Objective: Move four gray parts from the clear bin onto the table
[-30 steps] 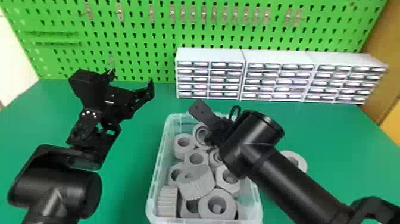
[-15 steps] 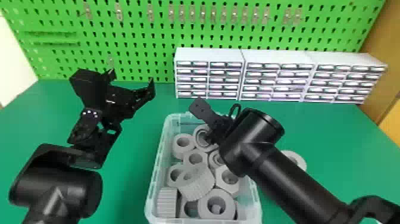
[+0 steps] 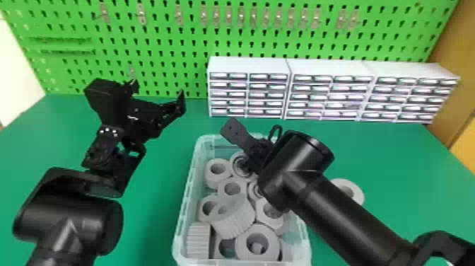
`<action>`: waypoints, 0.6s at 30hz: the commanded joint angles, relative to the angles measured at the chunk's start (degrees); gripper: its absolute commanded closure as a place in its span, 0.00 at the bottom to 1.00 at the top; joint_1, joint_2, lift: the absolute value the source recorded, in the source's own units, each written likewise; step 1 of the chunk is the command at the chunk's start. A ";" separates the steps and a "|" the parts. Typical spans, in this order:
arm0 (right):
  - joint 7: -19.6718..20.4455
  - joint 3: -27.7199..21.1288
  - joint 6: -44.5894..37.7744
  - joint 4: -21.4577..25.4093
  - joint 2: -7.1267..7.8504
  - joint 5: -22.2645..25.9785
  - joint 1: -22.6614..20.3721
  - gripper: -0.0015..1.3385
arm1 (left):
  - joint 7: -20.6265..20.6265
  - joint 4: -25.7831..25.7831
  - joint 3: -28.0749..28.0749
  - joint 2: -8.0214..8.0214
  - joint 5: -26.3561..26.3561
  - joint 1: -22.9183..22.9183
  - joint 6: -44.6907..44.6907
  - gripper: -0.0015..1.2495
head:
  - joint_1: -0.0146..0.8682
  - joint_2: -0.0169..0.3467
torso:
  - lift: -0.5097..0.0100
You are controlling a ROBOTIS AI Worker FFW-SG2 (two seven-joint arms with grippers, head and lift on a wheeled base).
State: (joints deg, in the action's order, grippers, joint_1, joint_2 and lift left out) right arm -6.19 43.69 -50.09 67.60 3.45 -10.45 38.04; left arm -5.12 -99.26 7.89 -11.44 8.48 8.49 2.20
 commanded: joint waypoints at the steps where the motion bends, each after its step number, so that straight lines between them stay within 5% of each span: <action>1: 0.03 0.08 0.16 -0.19 -0.02 0.17 0.02 0.39 | -0.07 0.03 0.11 -0.16 0.14 0.39 0.00 0.09 | 0.78 0.14 | 0.89; 18: 0.12 -0.10 0.25 -2.03 -0.02 -0.53 0.11 0.39 | -0.07 0.12 0.29 -0.78 0.40 1.18 -0.09 0.09 | 0.78 0.14 | 0.89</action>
State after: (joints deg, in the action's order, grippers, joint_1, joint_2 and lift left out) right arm -6.06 44.00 -49.81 65.85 3.35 -10.27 38.15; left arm -5.19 -99.14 8.17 -12.10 8.83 9.51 2.11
